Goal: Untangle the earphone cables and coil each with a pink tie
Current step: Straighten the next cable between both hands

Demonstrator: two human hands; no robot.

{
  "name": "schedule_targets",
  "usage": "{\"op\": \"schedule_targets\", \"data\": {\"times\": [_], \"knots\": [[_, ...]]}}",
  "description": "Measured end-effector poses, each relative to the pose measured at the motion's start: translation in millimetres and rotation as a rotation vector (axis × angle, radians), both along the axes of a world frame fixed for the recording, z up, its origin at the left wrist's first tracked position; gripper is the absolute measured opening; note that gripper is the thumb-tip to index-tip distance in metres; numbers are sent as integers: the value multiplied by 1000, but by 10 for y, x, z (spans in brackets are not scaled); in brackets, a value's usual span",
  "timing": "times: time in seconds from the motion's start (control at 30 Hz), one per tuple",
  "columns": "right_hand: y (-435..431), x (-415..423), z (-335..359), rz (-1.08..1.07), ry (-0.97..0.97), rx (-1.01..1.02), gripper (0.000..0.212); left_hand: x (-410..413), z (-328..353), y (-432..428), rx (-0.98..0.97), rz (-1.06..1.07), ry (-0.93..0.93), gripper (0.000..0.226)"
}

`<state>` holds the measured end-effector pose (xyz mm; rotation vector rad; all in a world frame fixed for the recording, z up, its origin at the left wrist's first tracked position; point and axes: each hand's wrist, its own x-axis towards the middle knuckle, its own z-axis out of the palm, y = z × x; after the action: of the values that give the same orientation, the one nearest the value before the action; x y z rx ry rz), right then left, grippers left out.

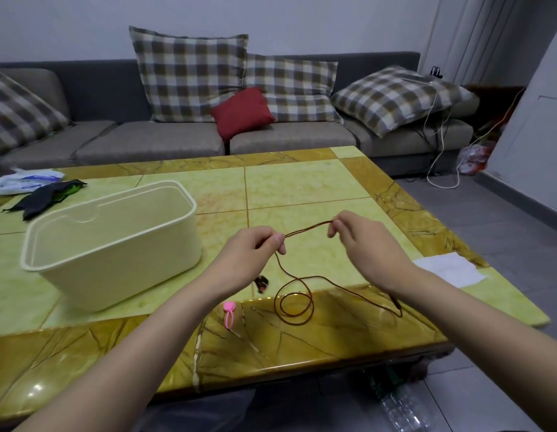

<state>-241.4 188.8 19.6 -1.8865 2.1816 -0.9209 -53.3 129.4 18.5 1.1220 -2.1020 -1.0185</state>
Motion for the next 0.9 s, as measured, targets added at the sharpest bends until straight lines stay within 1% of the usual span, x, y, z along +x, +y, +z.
{"op": "schedule_targets", "data": {"times": [0.07,0.13,0.2,0.3,0.43,0.53,0.63,0.7,0.77,0.83,0.9], "knots": [[-31,-129,-39,-90,-38,37,29,66,-25,10,40,13,2,33],[-35,-211,-94,-144,-47,81,30,107,-41,26,120,7,56,34],[-15,-228,-160,-158,-52,110,30,124,-31,50,265,-24,189,32],[30,-149,-223,-124,-50,146,29,124,4,57,475,-72,430,28],[104,51,-241,-34,43,189,29,92,75,111,733,-127,773,27],[185,216,-275,64,121,227,30,36,118,161,833,-94,992,23],[264,345,-289,136,177,202,29,5,100,150,829,-71,1118,22],[296,388,-273,172,202,173,29,13,64,116,790,-82,1111,22],[321,408,-236,201,217,148,30,41,24,83,707,-85,1014,23],[347,417,-184,225,226,130,30,85,-28,52,577,-61,817,26],[369,428,-126,247,225,113,29,121,-72,55,422,-50,550,30]]}}
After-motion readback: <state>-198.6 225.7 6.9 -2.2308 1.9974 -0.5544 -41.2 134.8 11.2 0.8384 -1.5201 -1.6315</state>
